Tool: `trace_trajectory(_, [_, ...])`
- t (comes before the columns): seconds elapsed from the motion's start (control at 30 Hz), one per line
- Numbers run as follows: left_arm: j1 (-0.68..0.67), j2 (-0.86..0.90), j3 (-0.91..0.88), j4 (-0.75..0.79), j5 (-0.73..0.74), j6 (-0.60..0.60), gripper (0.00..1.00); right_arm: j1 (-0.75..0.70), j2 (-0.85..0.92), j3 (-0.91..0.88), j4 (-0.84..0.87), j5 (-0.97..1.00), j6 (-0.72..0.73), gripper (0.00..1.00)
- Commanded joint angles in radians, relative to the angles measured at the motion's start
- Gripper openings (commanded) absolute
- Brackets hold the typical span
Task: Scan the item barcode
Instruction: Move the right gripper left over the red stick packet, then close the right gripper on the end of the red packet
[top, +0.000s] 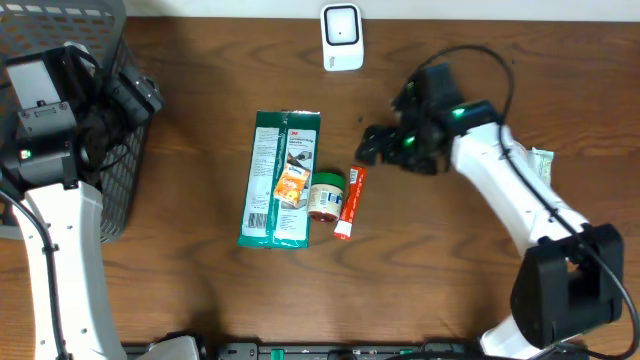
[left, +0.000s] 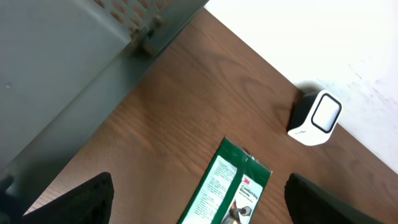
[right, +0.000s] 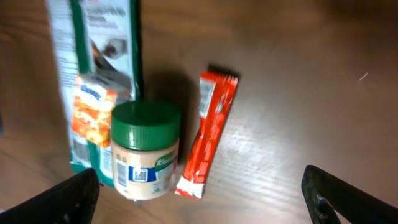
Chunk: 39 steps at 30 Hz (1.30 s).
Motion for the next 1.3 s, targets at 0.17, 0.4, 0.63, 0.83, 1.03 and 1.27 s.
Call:
trace_trajectory(0.17, [0.003, -0.006, 0.016, 0.0, -0.013, 0.0, 0.85, 0.173, -0.004, -0.168, 0.116, 0.211, 0.362, 0.54])
trace_trajectory(0.4, [0.003, -0.006, 0.016, 0.0, -0.013, 0.0, 0.86, 0.243, -0.004, -0.306, 0.311, 0.237, 0.404, 0.18])
trace_trajectory(0.63, [0.003, -0.006, 0.016, 0.0, -0.013, 0.0, 0.86, 0.258, -0.004, -0.39, 0.445, 0.256, 0.438, 0.14])
trace_trajectory(0.83, [0.003, -0.006, 0.016, 0.0, -0.013, 0.0, 0.86, 0.259, -0.004, -0.405, 0.461, 0.312, 0.437, 0.1])
trace_trajectory(1.03, [0.003, -0.006, 0.016, 0.0, -0.013, 0.0, 0.86, 0.248, -0.004, -0.405, 0.404, 0.413, 0.412, 0.07])
trace_trajectory(1.27, [0.003, -0.006, 0.016, 0.0, -0.013, 0.0, 0.86, 0.188, -0.011, -0.39, 0.386, 0.412, 0.269, 0.13])
